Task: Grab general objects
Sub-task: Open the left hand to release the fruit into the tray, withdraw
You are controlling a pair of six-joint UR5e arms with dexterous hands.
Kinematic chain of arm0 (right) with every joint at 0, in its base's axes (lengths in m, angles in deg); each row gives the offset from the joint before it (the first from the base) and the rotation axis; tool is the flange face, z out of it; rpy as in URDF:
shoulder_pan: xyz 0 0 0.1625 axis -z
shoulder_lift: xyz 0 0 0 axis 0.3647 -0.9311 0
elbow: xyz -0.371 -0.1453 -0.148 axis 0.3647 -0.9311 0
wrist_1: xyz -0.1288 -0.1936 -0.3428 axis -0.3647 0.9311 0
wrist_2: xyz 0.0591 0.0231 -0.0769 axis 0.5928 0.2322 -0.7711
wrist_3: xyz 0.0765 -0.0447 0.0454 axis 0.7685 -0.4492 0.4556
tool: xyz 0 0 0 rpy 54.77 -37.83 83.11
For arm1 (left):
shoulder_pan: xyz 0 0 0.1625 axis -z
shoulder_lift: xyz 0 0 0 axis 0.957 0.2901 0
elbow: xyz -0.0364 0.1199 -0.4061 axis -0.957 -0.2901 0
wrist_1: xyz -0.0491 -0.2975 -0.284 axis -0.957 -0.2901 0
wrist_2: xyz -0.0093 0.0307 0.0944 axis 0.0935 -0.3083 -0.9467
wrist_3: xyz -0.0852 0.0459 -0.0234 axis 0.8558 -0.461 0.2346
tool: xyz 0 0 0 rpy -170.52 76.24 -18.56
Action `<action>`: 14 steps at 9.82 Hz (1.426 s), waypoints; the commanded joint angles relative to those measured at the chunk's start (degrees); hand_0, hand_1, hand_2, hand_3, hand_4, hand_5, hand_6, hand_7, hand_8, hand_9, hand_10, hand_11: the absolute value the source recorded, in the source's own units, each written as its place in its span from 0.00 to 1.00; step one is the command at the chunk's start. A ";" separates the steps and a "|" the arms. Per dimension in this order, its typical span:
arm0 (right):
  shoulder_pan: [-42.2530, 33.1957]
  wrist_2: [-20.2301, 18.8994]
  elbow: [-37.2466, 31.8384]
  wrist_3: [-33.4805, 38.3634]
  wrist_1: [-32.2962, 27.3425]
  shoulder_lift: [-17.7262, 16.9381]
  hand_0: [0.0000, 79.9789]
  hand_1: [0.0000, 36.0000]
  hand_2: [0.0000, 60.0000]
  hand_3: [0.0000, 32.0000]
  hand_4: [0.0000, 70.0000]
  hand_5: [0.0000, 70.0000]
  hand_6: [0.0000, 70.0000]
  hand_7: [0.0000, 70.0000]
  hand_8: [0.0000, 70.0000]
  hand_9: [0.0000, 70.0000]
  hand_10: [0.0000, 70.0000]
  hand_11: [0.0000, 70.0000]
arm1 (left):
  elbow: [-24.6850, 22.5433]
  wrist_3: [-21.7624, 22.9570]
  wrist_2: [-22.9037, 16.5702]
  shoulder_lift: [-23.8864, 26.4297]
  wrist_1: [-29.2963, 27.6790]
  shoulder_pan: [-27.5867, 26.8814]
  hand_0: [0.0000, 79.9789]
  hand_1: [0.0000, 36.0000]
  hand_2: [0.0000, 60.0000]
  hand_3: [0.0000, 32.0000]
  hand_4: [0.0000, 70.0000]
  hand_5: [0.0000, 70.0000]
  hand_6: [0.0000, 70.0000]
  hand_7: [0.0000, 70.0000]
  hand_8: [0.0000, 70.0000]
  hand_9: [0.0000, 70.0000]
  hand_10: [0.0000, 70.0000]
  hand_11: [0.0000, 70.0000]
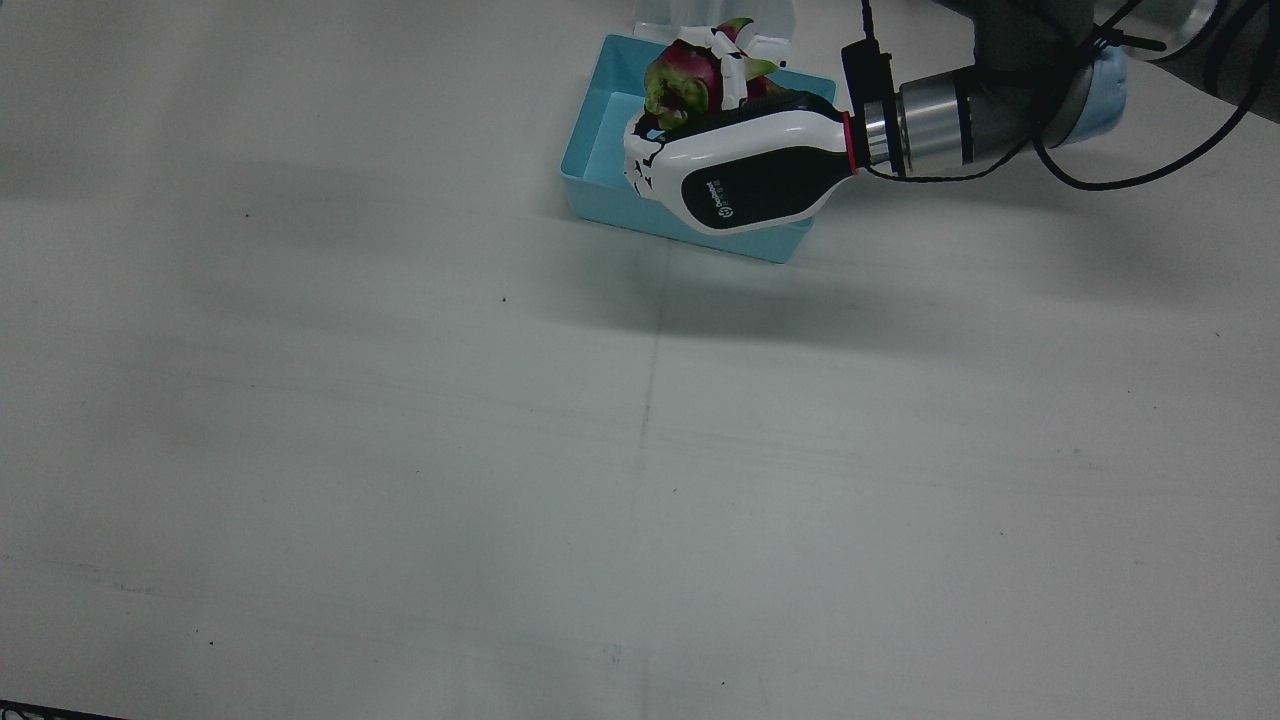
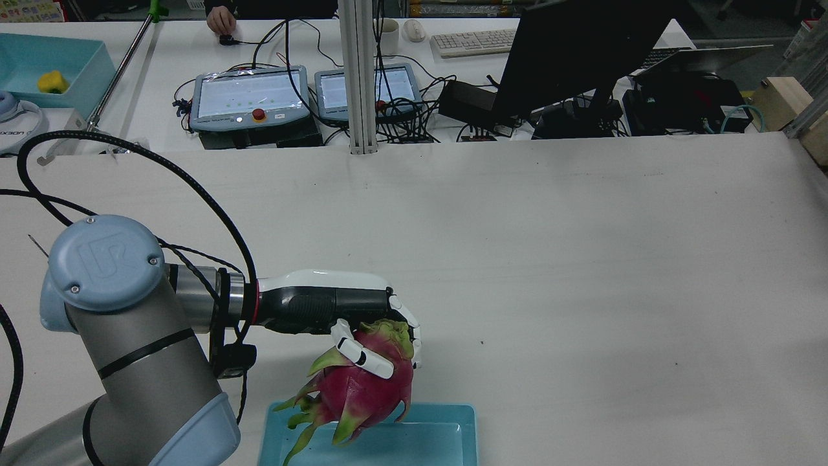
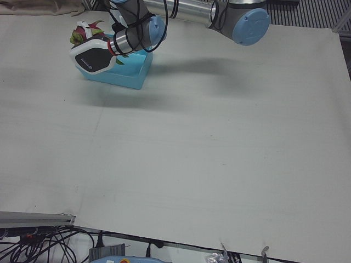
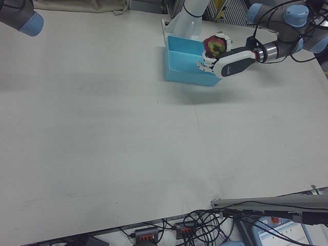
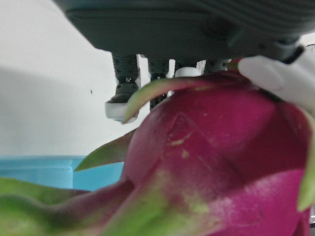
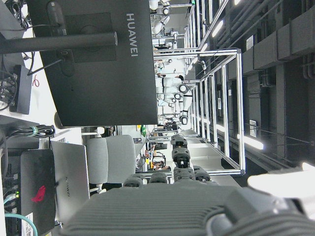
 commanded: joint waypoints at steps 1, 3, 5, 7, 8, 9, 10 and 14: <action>0.00 0.00 -0.07 0.00 0.00 0.00 0.00 0.00 0.00 0.00 0.00 0.00 0.00 0.00 0.00 0.00 0.00 0.00 | -0.01 3.25 -2.44 -3.86 -5.56 -3.65 0.67 0.47 0.59 0.00 0.99 0.86 0.87 1.00 0.45 0.41 0.68 0.96; 0.00 0.00 -0.07 0.00 0.00 0.00 0.00 0.00 0.00 0.00 0.00 0.00 0.00 0.00 0.00 0.00 0.00 0.00 | -0.19 3.25 -5.16 -4.23 -6.01 -3.92 0.66 0.47 0.18 0.00 0.43 0.49 0.42 0.97 0.18 0.17 0.08 0.13; 0.00 0.00 -0.07 0.00 0.00 0.00 0.00 0.00 0.00 0.00 0.00 0.00 0.00 0.00 0.00 0.00 0.00 0.00 | -1.24 3.25 -5.17 -5.19 -7.41 -3.92 0.60 0.28 0.00 0.00 0.02 0.11 0.03 0.25 0.00 0.03 0.00 0.00; 0.00 0.00 -0.07 0.00 0.00 0.00 0.00 0.00 0.00 0.00 0.00 0.00 0.00 0.00 0.00 0.00 0.00 0.00 | -1.59 3.25 -5.17 -6.42 -8.55 -3.84 0.63 0.48 0.00 0.21 0.00 0.00 0.00 0.00 0.00 0.00 0.00 0.00; 0.00 0.00 -0.07 0.00 0.00 0.00 0.00 0.00 0.00 0.00 0.00 0.00 0.00 0.00 0.00 0.00 0.00 0.00 | -1.85 3.34 -5.08 -8.00 -9.78 -3.66 0.61 0.43 0.00 0.09 0.00 0.00 0.00 0.00 0.00 0.00 0.00 0.00; 0.00 0.00 -0.07 0.00 0.00 0.00 0.00 0.00 0.00 0.00 0.00 0.00 0.00 0.00 0.00 0.00 0.00 0.00 | -1.86 3.42 -5.00 -9.49 -11.45 -3.40 0.60 0.38 0.00 0.00 0.00 0.00 0.00 0.00 0.00 0.00 0.00 0.00; 0.00 0.00 -0.07 0.00 0.00 0.00 0.00 0.00 0.00 0.00 0.00 0.00 0.00 0.00 0.00 0.00 0.00 0.00 | -1.77 3.43 -4.82 -10.29 -12.25 -3.05 0.60 0.37 0.00 0.00 0.00 0.00 0.00 0.00 0.00 0.00 0.00 0.00; 0.00 0.00 -0.07 0.00 0.00 0.00 0.00 0.00 0.00 0.00 0.00 0.00 0.00 0.00 0.00 0.00 0.00 0.00 | 2.95 5.26 -4.38 -13.55 -19.51 15.17 0.60 0.37 0.00 0.16 0.00 0.00 0.00 0.00 0.00 0.00 0.00 0.00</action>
